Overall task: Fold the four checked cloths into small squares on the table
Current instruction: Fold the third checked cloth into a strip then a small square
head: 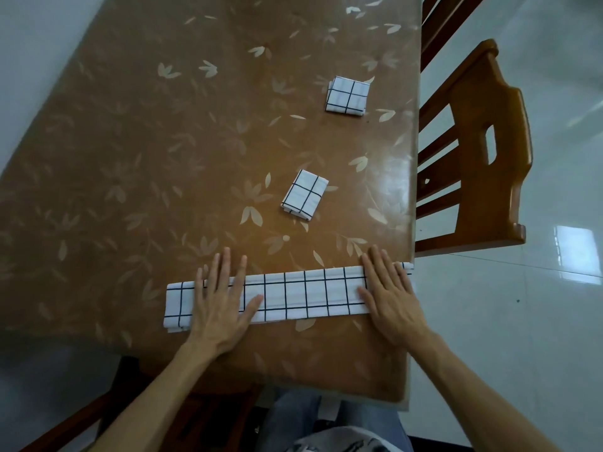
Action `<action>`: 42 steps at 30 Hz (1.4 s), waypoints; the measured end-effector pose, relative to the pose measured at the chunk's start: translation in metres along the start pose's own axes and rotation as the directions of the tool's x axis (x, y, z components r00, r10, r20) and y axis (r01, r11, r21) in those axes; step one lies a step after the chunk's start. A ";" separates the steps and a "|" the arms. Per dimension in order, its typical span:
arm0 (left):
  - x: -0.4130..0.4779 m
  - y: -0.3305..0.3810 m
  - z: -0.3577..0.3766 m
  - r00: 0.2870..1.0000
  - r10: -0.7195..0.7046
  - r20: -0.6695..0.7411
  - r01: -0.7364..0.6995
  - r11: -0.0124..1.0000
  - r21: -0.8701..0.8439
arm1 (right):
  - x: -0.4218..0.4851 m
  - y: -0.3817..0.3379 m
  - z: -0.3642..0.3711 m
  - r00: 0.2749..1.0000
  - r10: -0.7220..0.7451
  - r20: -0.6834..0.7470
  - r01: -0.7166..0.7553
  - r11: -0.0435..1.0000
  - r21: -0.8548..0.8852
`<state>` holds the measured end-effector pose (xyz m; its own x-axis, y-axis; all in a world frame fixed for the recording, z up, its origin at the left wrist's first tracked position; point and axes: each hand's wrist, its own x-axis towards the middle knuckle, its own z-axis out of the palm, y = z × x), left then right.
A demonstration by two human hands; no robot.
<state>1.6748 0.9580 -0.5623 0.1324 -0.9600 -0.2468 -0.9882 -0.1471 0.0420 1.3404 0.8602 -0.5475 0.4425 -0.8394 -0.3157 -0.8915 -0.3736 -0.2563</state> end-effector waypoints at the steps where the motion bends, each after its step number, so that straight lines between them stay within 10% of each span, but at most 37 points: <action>1: -0.002 -0.007 0.001 0.999 -0.031 0.006 0.031 1.000 0.003 | -0.001 0.009 -0.004 1.000 -0.004 0.014 0.004 1.000 -0.003; 9: -0.009 0.027 -0.023 0.991 -0.102 -0.089 0.097 0.993 -0.064 | 0.007 0.033 -0.048 0.989 -0.071 -0.129 0.074 0.997 0.017; 16: -0.025 0.152 -0.034 0.949 -0.264 -0.171 0.187 0.911 -0.366 | 0.031 0.043 -0.073 0.978 -0.137 0.158 0.116 0.984 0.132; 22: -0.047 0.239 -0.045 0.750 -0.647 -0.139 0.435 0.641 -0.633 | 0.014 0.045 -0.089 0.915 -0.131 0.381 -0.061 0.890 0.453; 29: -0.108 0.303 -0.024 0.866 -0.455 -0.210 0.303 0.809 -0.504 | -0.023 0.041 -0.080 0.816 -0.224 0.533 -0.185 0.772 0.608; 35: -0.143 0.330 -0.017 0.806 -0.563 -0.183 0.392 0.738 -0.549 | -0.035 0.033 -0.069 0.745 -0.386 0.544 -0.135 0.712 0.689; 42: -0.152 0.324 -0.010 0.734 -0.667 -0.131 0.428 0.603 -0.673 | -0.028 0.054 -0.069 0.616 -0.687 0.384 0.615 0.725 0.311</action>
<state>1.3351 1.0535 -0.5013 0.7660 -0.6376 -0.0819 -0.4880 -0.6598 0.5714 1.2736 0.8362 -0.4893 0.9229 -0.1090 -0.3692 -0.3439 -0.6643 -0.6636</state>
